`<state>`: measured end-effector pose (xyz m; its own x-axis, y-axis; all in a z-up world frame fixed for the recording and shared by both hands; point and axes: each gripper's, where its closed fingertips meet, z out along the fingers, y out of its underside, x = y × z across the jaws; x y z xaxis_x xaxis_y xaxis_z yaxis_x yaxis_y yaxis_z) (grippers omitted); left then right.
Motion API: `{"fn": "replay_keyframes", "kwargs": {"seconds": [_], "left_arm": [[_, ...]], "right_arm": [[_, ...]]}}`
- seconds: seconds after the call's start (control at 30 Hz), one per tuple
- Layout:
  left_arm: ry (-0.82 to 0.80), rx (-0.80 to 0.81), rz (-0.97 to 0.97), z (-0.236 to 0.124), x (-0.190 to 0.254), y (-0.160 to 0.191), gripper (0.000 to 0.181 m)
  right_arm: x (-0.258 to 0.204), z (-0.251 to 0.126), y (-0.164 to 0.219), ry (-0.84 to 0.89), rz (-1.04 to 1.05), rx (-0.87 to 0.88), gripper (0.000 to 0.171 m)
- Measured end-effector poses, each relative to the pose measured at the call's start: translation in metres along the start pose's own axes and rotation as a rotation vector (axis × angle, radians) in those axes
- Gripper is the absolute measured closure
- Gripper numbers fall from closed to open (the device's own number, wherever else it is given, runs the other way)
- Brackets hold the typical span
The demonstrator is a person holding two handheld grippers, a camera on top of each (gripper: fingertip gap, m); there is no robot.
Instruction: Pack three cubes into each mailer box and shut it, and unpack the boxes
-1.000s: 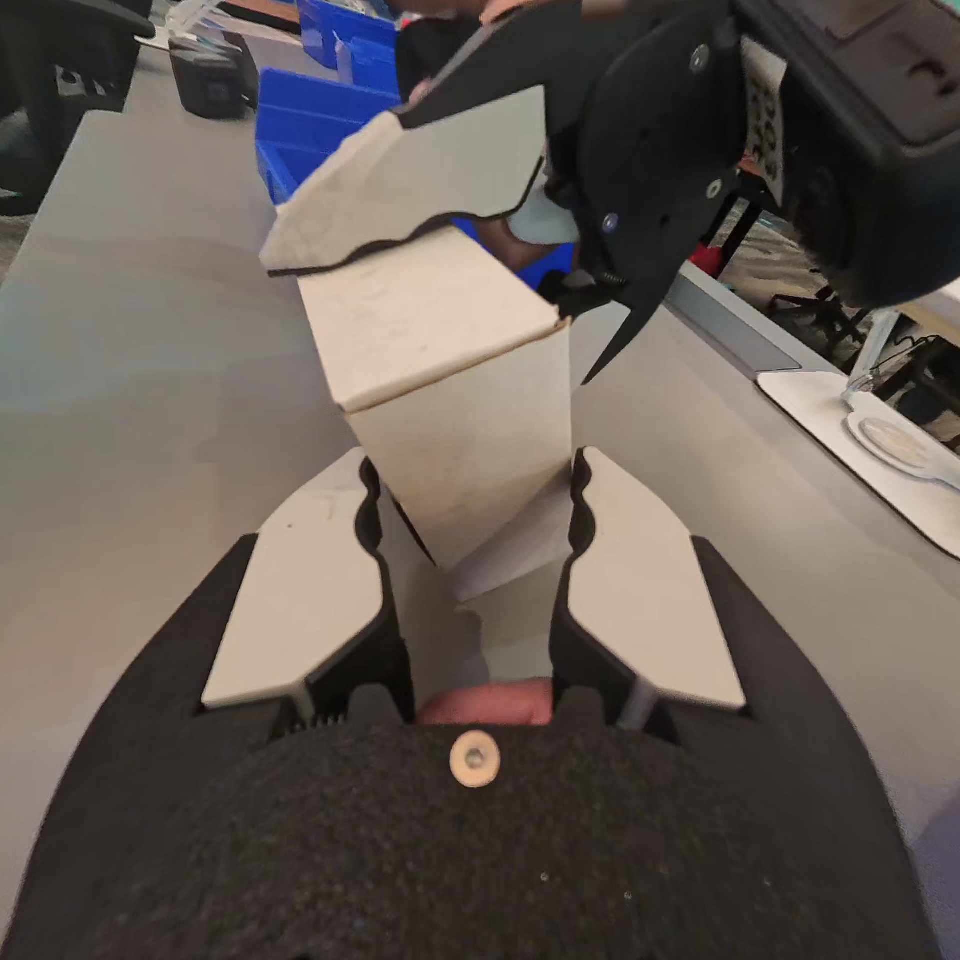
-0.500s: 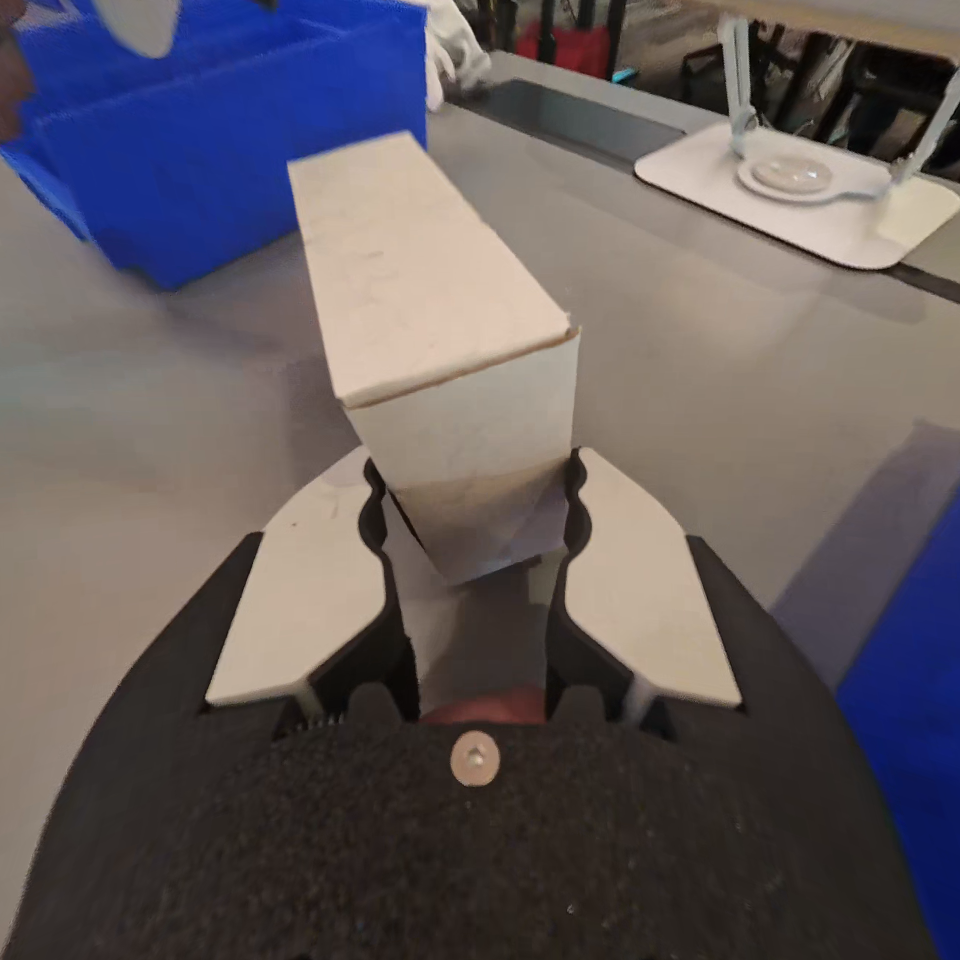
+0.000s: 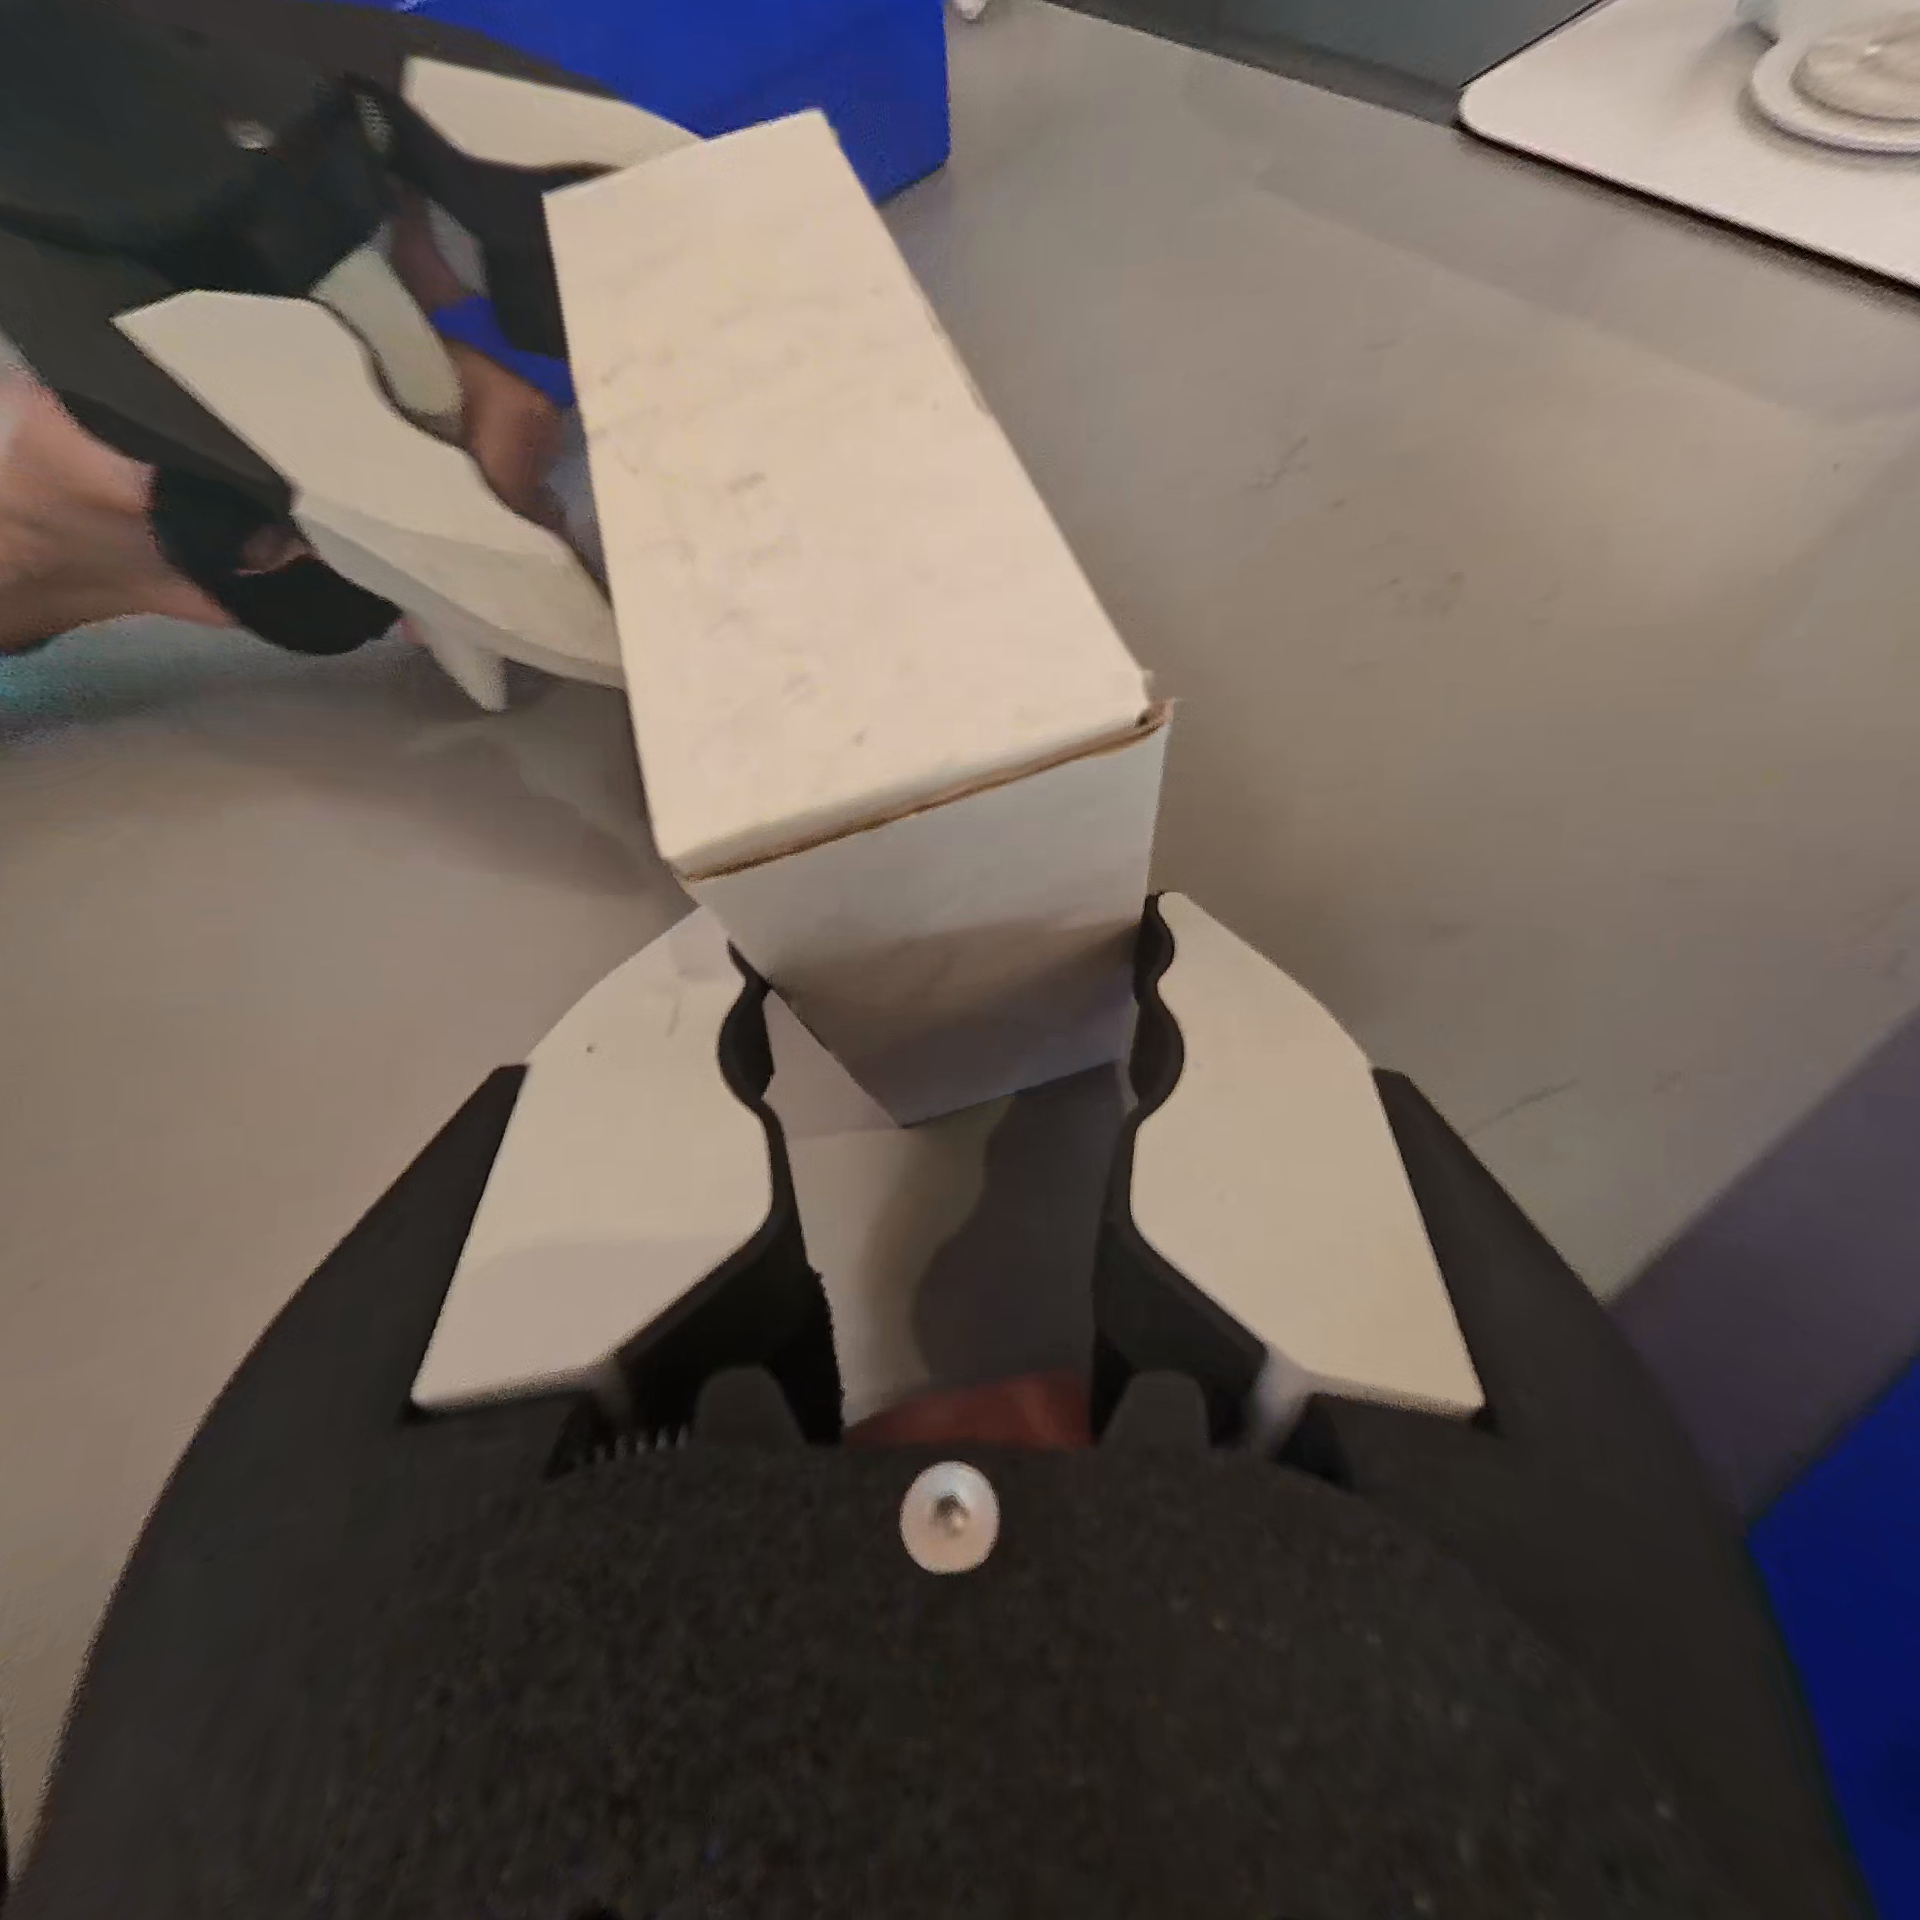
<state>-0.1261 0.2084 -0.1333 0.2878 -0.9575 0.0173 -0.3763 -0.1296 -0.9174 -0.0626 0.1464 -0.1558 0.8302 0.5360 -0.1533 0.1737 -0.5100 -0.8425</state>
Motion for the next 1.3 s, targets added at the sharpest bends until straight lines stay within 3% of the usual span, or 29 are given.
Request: {"fn": "replay_keyframes", "kwargs": {"seconds": [0.1, 0.17, 0.27, 0.37, 0.53, 0.6, 0.77, 0.87, 1.13, 1.3], "left_arm": [[0.167, -0.032, -0.036, 0.008, 0.015, 0.006, 0.072], [0.213, -0.035, -0.036, 0.01, 0.017, 0.004, 0.071], [0.307, -0.042, -0.01, 0.008, 0.022, 0.005, 0.092], [0.314, -0.043, 0.003, 0.008, 0.022, 0.005, 0.096], [0.304, -0.039, 0.031, 0.004, 0.022, 0.007, 0.1], [0.303, -0.041, 0.035, 0.003, 0.023, 0.008, 0.101], [0.299, -0.047, 0.049, -0.001, 0.023, 0.011, 0.103], [0.3, -0.051, 0.06, -0.003, 0.022, 0.013, 0.106], [0.301, -0.053, 0.144, -0.008, 0.022, 0.018, 0.113], [0.298, -0.05, 0.191, -0.009, 0.024, 0.019, 0.115]], "right_arm": [[-0.005, -0.002, 0.002, -0.026, -0.01, -0.005, 0.103], [-0.004, -0.002, 0.003, -0.012, -0.023, -0.004, 0.104], [0.001, -0.006, 0.0, 0.043, -0.024, 0.014, 0.096], [0.001, -0.024, -0.019, 0.148, -0.052, 0.026, 0.094], [-0.03, -0.065, -0.075, 0.379, -0.491, 0.084, 0.122], [-0.043, -0.055, -0.081, 0.382, -0.657, 0.007, 0.136], [-0.046, -0.015, -0.069, 0.291, -0.846, -0.178, 0.131], [-0.042, -0.008, -0.072, 0.274, -0.858, -0.192, 0.14], [-0.039, -0.009, -0.079, 0.212, -0.866, -0.216, 0.138], [-0.04, -0.009, -0.079, 0.269, -0.989, -0.212, 0.139]]}}
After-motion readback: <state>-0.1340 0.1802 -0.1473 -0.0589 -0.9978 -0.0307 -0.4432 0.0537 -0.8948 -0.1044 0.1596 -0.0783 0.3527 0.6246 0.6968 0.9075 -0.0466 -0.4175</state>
